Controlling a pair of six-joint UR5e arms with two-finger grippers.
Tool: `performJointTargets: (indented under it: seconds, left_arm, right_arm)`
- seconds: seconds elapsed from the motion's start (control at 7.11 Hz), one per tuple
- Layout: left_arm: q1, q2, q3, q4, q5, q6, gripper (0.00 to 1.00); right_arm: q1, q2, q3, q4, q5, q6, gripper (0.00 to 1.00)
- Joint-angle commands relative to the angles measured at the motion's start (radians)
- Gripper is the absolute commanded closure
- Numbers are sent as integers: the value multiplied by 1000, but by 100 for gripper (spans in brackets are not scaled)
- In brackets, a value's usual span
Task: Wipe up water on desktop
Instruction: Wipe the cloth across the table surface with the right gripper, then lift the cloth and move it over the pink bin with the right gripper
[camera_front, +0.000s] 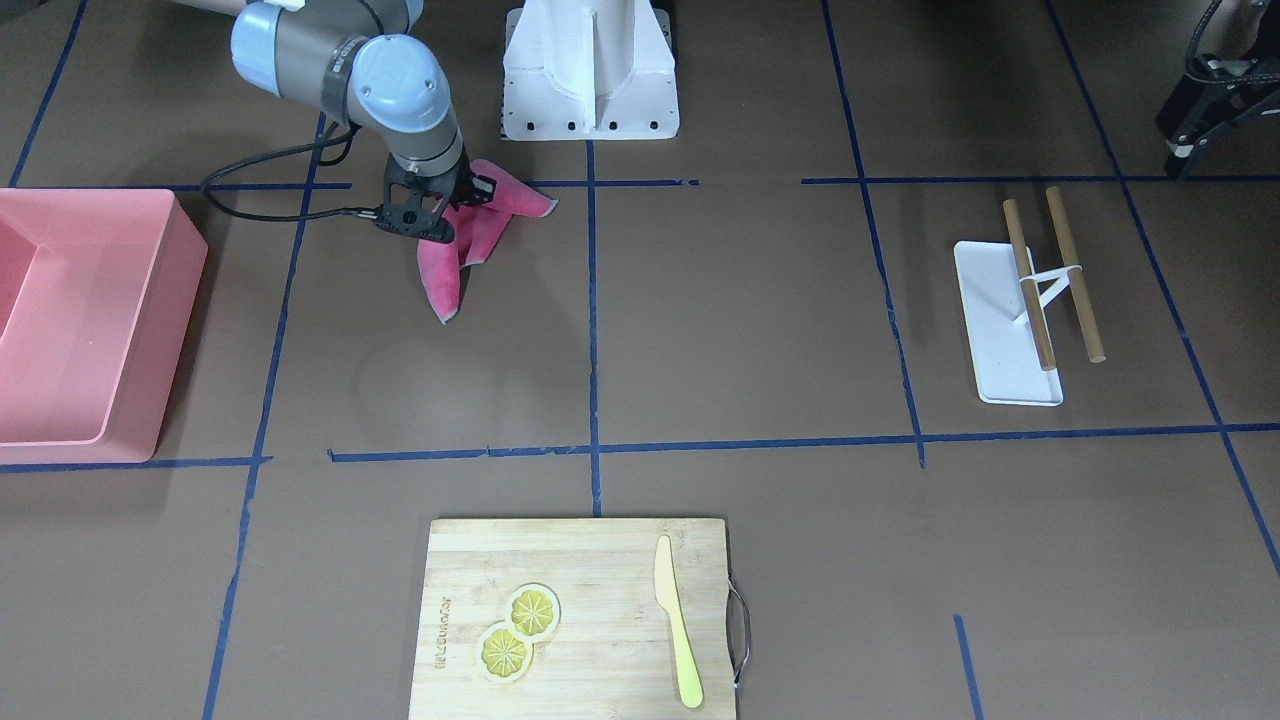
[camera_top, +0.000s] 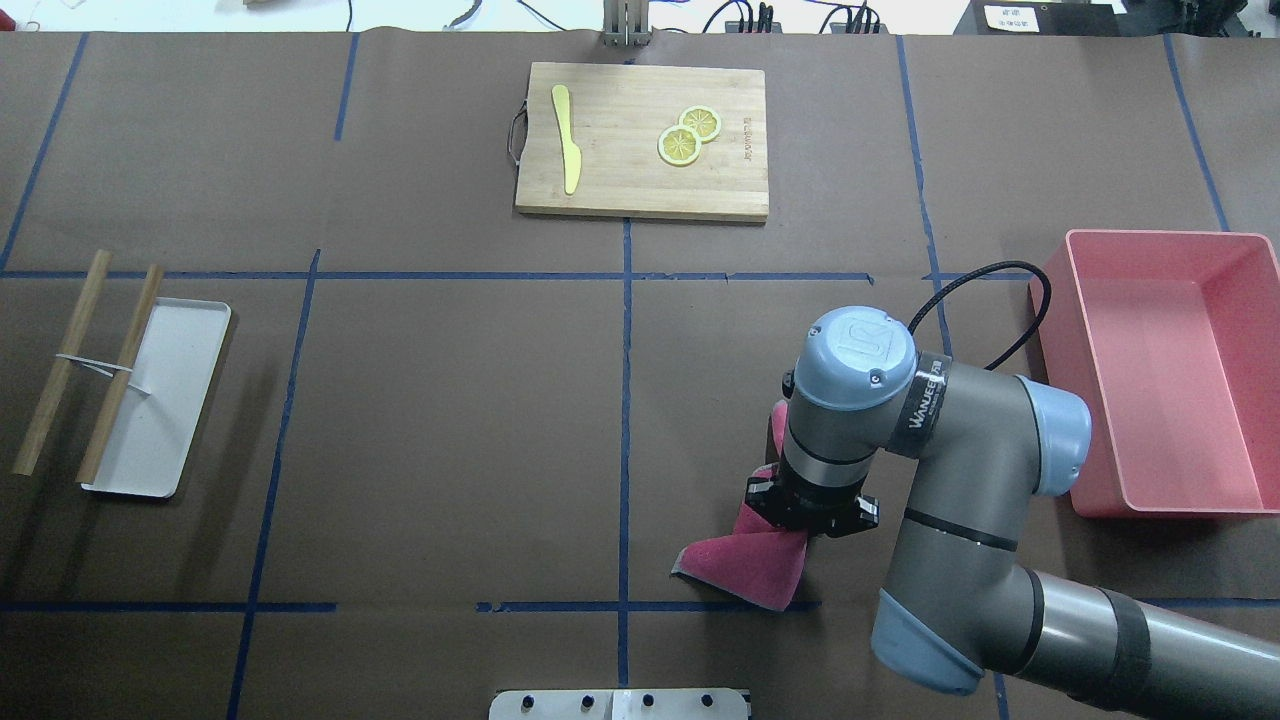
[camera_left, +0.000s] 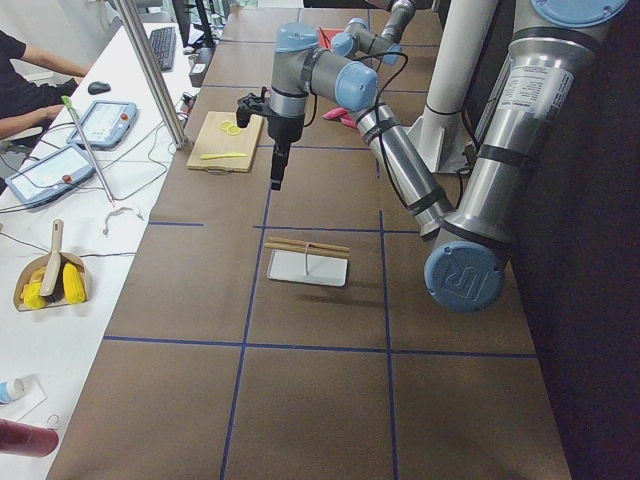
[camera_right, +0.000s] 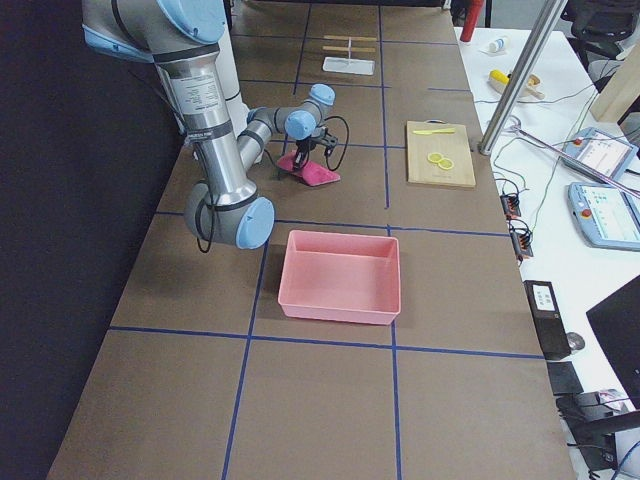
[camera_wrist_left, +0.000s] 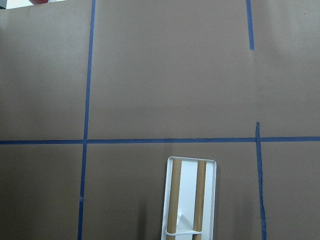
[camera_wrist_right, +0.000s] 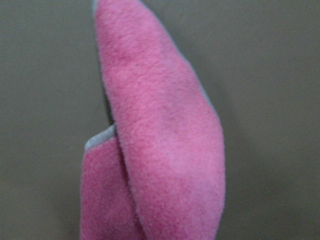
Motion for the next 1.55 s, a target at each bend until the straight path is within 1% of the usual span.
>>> performJointTargets:
  seconds: [0.0, 0.14, 0.28, 0.42, 0.56, 0.84, 0.98, 1.12, 1.27, 1.41]
  left_arm:
    - [0, -8, -1, 0, -1, -4, 0]
    - [0, -8, -1, 0, -1, -6, 0]
    - [0, -13, -1, 0, -2, -7, 0]
    - [0, -13, -1, 0, -4, -6, 0]
    - [0, -12, -1, 0, -4, -6, 0]
    - [-1, -5, 0, 0, -4, -3, 0]
    - [-6, 4, 15, -3, -2, 8, 0]
    - [-27, 2, 51, 1, -2, 57, 0]
    - [-100, -5, 128, 3, -14, 186, 0]
    - [-159, -11, 225, -5, -74, 306, 0]
  right_arm:
    - [76, -14, -28, -1, 1, -51, 100]
    - [121, -20, -52, -1, 3, -95, 100]
    - [162, -20, -57, -2, 6, -149, 100]
    - [184, -19, -98, -1, 3, -166, 100]
    - [225, -17, -120, 1, 3, -186, 100]
    - [331, -14, -120, -13, 18, -246, 100]
    - [359, -14, -108, -39, 18, -263, 100]
    - [385, -8, -54, -136, 18, -311, 100]
    - [438, 6, 24, -277, 18, -445, 100]
    - [486, 10, 94, -378, 18, -568, 100]
